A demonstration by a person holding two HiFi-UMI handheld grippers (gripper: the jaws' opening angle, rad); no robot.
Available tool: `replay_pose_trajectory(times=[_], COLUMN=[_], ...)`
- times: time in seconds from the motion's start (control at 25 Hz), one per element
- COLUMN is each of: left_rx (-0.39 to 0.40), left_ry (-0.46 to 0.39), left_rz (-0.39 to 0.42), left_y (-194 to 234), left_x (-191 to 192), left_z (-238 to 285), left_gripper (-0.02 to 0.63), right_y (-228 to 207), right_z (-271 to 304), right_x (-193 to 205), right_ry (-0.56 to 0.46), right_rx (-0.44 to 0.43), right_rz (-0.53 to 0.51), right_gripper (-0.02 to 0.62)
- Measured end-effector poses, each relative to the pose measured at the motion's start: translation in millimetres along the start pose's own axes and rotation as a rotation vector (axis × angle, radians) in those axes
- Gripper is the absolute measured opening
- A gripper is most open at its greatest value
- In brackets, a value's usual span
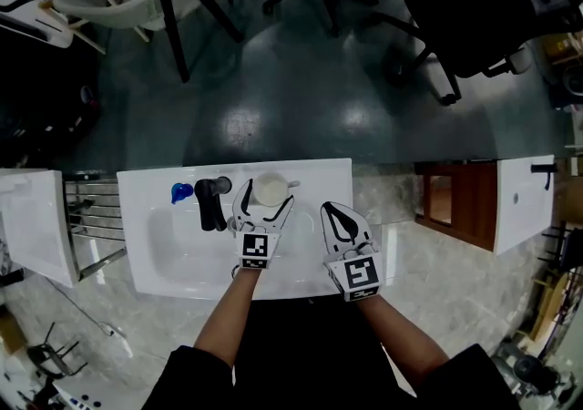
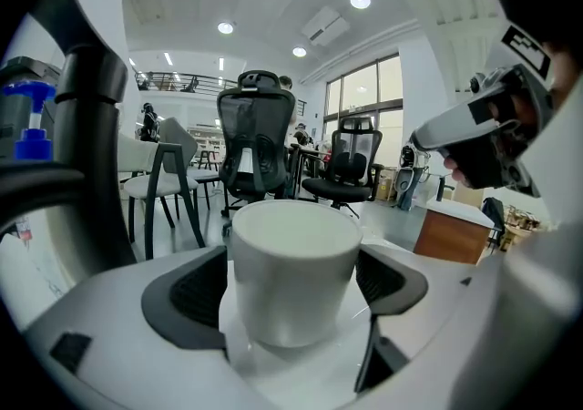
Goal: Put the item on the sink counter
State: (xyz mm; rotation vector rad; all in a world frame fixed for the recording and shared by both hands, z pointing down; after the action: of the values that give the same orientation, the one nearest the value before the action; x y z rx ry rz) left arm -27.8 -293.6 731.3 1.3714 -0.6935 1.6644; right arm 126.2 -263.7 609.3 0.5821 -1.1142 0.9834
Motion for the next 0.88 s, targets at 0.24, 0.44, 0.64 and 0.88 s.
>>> replay_pose_trajectory(times=[0.24, 0.44, 0.64, 0.88], left_rx=[0.004, -0.006, 0.02, 0.102], left_ry=[-0.031, -0.042, -0.037, -0.047], left_rz=[-0.024, -0.029, -0.041, -0.069], left_y=[-3.0, -8.1, -25.6, -60.5], left_x=[-8.8, -14.2, -14.7, -23.6], left_z=[-7.7, -26.2, -51.5, -96.9], left_gripper=[0.433, 0.431, 0.431, 0.43], right_y=[1.3, 11.1, 16.1, 33.7], right_z=[-5.3, -14.8, -32.6, -61.2], right_x=[0.7, -7.8, -5.6, -6.2], right_ry=[0.002, -0.011, -0.04, -0.07], right_rx=[0.002, 0.003, 0.022, 0.061], right_rz=[-0.002, 0.011, 0.007, 0.014], right_gripper=[0.032, 0.032, 0.032, 0.032])
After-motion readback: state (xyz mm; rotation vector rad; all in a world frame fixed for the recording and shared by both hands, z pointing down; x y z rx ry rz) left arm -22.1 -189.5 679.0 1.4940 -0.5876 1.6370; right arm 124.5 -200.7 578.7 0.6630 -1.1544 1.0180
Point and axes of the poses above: the fingertips, and each gripper's own axes: z forward along the fingers, y to its left, x out of its underside, the point moved 6 cm from there along -z, backward along the fingers, and after that the axes turned 10 degrees about -y, right-handed, at the moved point
